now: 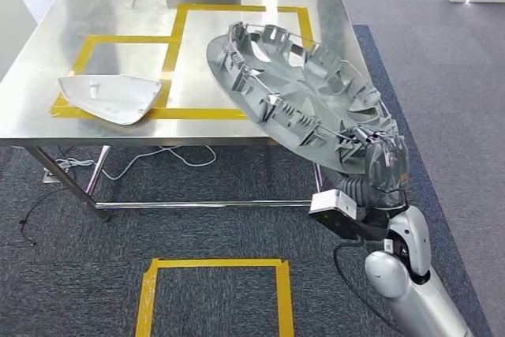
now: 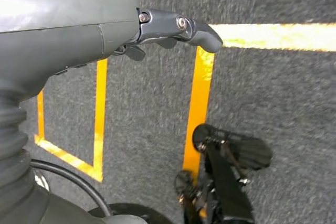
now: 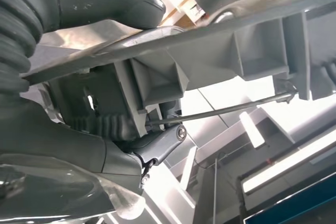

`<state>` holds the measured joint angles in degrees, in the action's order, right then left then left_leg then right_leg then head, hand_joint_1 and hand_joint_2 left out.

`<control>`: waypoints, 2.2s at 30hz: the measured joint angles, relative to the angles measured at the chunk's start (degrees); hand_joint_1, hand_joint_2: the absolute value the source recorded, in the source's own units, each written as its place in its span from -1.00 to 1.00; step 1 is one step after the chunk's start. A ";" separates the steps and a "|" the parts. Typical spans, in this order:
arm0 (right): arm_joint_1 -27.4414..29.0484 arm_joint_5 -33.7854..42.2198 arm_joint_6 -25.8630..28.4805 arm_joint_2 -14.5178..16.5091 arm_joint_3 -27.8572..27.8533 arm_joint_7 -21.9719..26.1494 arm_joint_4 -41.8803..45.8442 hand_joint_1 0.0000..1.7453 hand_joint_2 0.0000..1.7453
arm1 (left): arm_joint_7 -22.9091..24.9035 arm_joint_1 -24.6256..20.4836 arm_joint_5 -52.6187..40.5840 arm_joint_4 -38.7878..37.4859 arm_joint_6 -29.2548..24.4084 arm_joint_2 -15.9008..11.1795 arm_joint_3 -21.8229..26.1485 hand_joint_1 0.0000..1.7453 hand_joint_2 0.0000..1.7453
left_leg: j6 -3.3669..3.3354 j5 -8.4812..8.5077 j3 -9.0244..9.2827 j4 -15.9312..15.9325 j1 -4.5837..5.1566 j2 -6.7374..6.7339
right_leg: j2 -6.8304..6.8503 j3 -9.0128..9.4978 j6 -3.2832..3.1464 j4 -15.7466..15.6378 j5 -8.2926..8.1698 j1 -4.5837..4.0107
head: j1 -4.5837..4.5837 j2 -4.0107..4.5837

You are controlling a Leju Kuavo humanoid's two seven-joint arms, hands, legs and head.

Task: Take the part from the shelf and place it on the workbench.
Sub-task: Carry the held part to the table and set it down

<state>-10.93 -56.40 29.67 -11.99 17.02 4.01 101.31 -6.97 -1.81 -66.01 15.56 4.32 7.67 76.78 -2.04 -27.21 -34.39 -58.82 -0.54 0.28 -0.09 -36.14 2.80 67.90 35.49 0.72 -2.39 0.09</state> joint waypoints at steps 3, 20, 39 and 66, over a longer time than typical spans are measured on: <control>-0.02 0.01 -0.17 -0.01 0.23 -0.05 -0.50 1.00 1.00 | 0.00 0.05 0.00 0.00 0.04 0.02 0.02 -1.00 1.00 | -0.29 -0.81 0.91 -0.01 0.05 0.04 | 0.02 -5.67 0.09 7.59 0.19 0.00 | -0.02 0.00; -0.45 -0.02 -0.54 0.01 0.55 -0.19 -1.38 1.00 1.00 | -0.02 -0.06 -0.02 0.07 0.01 0.16 0.04 -1.00 1.00 | 2.81 -8.16 -6.04 -16.39 0.09 0.07 | 0.06 3.12 -3.00 -9.65 -6.94 0.23 | 0.95 0.00; -1.11 0.19 -1.85 0.06 0.74 -0.29 -4.44 1.00 1.00 | -0.04 -0.11 -0.87 0.07 0.12 0.27 0.30 -1.00 1.00 | 0.08 -1.69 2.38 0.18 0.23 0.34 | 0.15 -1.90 -0.54 -4.25 -8.43 -0.07 | 0.65 0.00; -2.59 -0.90 -3.40 0.17 1.00 -0.96 -9.47 1.00 1.00 | 0.02 -0.39 -1.14 0.11 0.33 0.34 1.28 -1.00 1.00 | -0.28 -0.51 0.93 0.49 0.01 0.19 | 0.06 -5.98 -0.09 6.70 -0.60 0.02 | 0.78 0.00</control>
<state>-13.51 -57.29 26.27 -11.82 18.02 3.05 91.84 -6.95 -2.20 -67.15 15.67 4.65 8.01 78.07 -2.32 -27.72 -33.45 -58.32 -0.53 0.47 -0.03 -42.12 2.71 74.61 34.89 0.74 -1.62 0.09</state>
